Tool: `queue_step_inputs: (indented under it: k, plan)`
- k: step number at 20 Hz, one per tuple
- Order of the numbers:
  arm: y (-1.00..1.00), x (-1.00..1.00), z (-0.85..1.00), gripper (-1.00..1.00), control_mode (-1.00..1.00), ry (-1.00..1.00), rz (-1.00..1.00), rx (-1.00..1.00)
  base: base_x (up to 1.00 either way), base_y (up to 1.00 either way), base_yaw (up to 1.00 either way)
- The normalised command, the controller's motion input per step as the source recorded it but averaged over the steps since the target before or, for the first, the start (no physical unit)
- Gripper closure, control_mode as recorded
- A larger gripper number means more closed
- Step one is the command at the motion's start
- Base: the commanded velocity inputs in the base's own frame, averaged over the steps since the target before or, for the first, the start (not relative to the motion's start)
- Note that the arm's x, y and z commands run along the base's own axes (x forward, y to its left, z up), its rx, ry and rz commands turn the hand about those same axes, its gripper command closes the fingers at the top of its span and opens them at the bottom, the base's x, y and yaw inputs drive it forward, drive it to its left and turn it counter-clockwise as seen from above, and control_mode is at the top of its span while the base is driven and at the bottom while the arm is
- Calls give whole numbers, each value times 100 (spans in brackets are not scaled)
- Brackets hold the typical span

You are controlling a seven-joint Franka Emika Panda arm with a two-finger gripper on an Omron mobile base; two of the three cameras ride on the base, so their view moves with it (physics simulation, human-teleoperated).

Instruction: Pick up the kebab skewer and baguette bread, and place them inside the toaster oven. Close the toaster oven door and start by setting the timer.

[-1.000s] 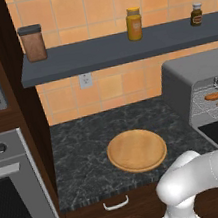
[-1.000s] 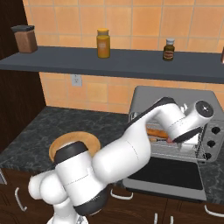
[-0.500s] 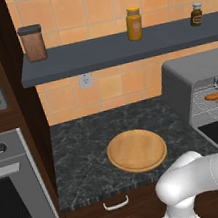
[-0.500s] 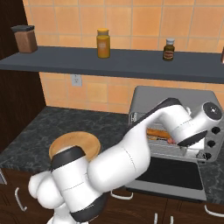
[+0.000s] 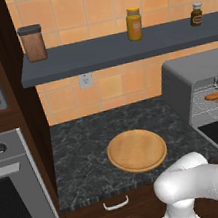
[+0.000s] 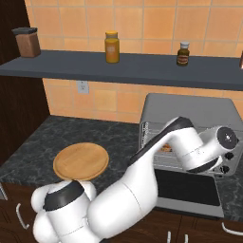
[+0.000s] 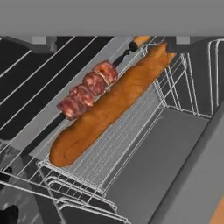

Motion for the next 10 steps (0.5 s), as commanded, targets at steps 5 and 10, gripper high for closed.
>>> queue_step_inputs:
  k: [5, 10]
  plan:
    - [-14, -64, -24, -100, -100, -19, 57, -29, 0, 0, 0]
    - [-5, -7, -11, -100, -100, -21, 47, -25, 0, 0, 0]
